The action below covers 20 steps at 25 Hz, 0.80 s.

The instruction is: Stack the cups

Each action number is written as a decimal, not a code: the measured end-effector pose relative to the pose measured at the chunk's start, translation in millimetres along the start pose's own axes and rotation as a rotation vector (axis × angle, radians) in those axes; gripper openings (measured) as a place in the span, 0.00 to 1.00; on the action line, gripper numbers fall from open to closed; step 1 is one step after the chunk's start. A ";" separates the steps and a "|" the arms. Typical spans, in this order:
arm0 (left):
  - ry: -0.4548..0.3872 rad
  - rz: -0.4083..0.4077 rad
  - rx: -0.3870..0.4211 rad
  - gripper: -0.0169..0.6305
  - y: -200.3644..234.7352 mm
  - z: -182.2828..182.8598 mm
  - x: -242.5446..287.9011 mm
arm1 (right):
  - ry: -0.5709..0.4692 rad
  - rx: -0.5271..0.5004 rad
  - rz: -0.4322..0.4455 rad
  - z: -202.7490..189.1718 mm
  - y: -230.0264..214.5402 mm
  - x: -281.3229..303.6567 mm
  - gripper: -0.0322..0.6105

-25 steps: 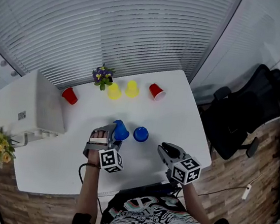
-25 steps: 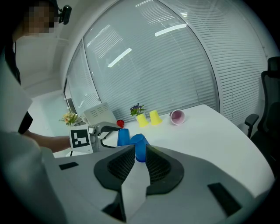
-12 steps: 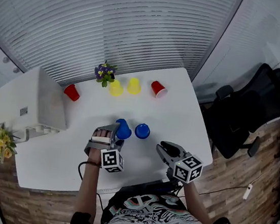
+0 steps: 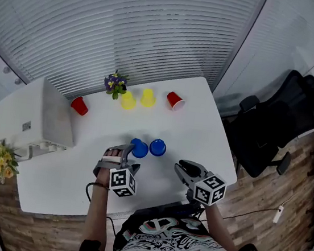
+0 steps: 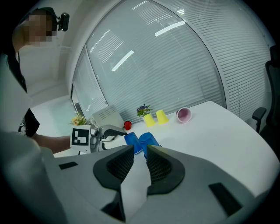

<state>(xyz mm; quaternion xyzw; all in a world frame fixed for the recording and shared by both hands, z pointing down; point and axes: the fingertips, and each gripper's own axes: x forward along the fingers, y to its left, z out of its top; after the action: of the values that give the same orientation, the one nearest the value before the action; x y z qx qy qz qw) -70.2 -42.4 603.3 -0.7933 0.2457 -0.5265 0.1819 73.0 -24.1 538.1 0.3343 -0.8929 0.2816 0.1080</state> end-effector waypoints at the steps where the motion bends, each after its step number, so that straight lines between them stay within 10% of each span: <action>1: -0.008 -0.009 -0.010 0.61 -1.3 1.5 -0.2 | 0.000 0.000 -0.003 0.0 -0.5 -1.6 0.19; 20: -0.099 -0.091 -0.158 0.60 -3.0 21.5 1.2 | 0.004 0.017 -0.013 -4.9 -2.0 -3.1 0.19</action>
<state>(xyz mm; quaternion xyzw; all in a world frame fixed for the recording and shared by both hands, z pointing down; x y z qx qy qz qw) -49.3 -40.0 597.7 -0.8407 0.2407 -0.4732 0.1067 76.6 -20.9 541.8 0.3404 -0.8881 0.2892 0.1088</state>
